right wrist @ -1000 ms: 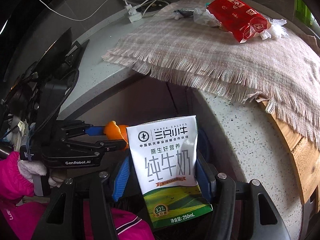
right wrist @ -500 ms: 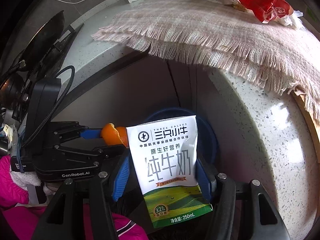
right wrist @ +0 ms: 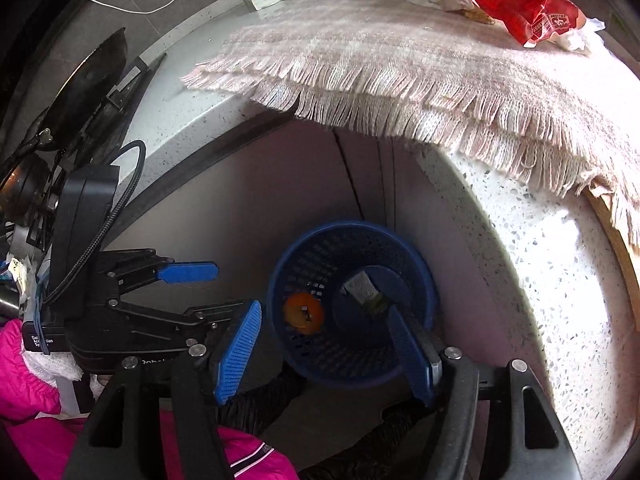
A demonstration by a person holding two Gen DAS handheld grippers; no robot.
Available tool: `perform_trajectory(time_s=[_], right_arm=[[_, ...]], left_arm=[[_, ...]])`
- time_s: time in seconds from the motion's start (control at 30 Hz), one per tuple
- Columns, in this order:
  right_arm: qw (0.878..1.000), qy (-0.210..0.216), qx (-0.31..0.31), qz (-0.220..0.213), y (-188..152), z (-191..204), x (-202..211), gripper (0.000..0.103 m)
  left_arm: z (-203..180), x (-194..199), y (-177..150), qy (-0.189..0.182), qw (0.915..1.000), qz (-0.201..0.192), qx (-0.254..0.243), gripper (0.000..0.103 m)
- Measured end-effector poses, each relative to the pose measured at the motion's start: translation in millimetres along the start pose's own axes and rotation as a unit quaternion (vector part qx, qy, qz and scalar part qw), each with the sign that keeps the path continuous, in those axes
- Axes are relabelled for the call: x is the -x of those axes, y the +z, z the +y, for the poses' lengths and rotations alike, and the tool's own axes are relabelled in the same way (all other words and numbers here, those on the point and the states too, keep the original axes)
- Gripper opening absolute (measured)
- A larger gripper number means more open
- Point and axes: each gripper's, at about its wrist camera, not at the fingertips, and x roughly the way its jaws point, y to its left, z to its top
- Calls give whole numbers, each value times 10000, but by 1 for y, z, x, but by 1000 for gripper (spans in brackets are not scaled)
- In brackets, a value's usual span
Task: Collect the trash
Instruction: 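Open the left tool while the right tool opens, dropping both into the basket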
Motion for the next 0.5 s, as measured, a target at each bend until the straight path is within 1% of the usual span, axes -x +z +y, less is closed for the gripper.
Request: perform_trajectory(time_s=[0.2,0.5], right_arm=[[9998,73,-60,-163,2,-4,19,70],[9987,192,-53,-474,7,-6,57,70]], left_arm=[[-7,18,7,22,9999,-107,-64,67],[-19,59,24,104,9984,-479,-267,67]])
